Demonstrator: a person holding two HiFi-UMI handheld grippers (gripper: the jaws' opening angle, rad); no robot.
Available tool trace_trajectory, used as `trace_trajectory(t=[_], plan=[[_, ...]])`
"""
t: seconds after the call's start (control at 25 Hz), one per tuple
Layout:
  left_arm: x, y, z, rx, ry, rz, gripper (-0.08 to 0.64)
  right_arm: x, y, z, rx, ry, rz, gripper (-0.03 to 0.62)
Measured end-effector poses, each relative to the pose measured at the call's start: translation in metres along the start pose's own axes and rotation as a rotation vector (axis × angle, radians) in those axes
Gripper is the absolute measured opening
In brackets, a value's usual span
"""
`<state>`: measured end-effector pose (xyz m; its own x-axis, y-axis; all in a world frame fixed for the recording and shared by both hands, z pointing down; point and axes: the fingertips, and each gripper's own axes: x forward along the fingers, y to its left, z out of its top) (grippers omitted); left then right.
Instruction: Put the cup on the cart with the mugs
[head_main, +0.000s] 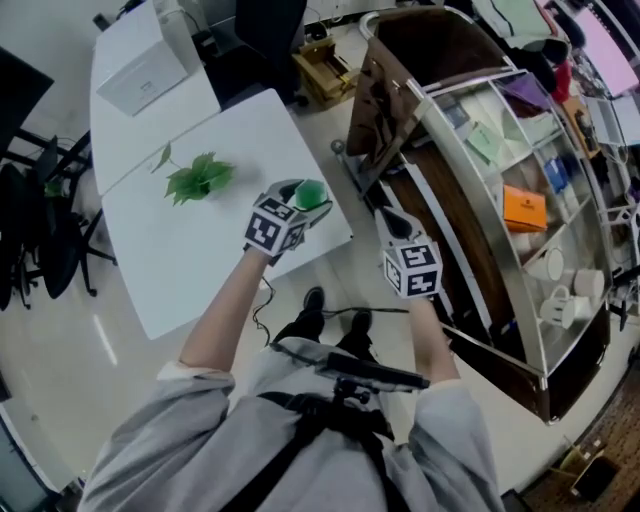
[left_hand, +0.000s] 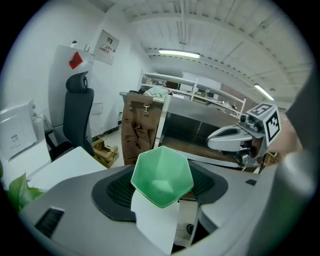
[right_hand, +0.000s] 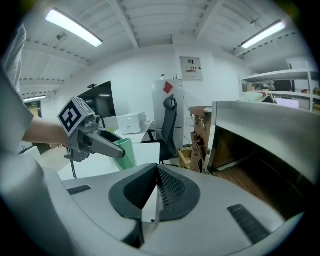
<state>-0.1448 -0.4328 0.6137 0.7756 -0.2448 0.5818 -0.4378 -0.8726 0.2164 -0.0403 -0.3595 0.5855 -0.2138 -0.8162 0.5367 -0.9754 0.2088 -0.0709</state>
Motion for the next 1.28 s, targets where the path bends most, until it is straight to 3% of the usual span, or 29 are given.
trace_trajectory(t=[0.44,0.84,1.28], plan=[[-0.028,-0.110,0.106,0.267,-0.018,-0.252,0.313,-0.117,-0.033,0.036,0.082,-0.110,-0.145,0.009],[-0.018,-0.271,0.180,0.548,-0.072,-0.535,0.313,-0.264,-0.086,0.046,0.168,-0.282,-0.359,0.009],[0.036,-0.446,0.246,0.684,-0.081,-0.671,0.313,-0.404,-0.172,0.025,0.188,-0.361,-0.502,0.009]])
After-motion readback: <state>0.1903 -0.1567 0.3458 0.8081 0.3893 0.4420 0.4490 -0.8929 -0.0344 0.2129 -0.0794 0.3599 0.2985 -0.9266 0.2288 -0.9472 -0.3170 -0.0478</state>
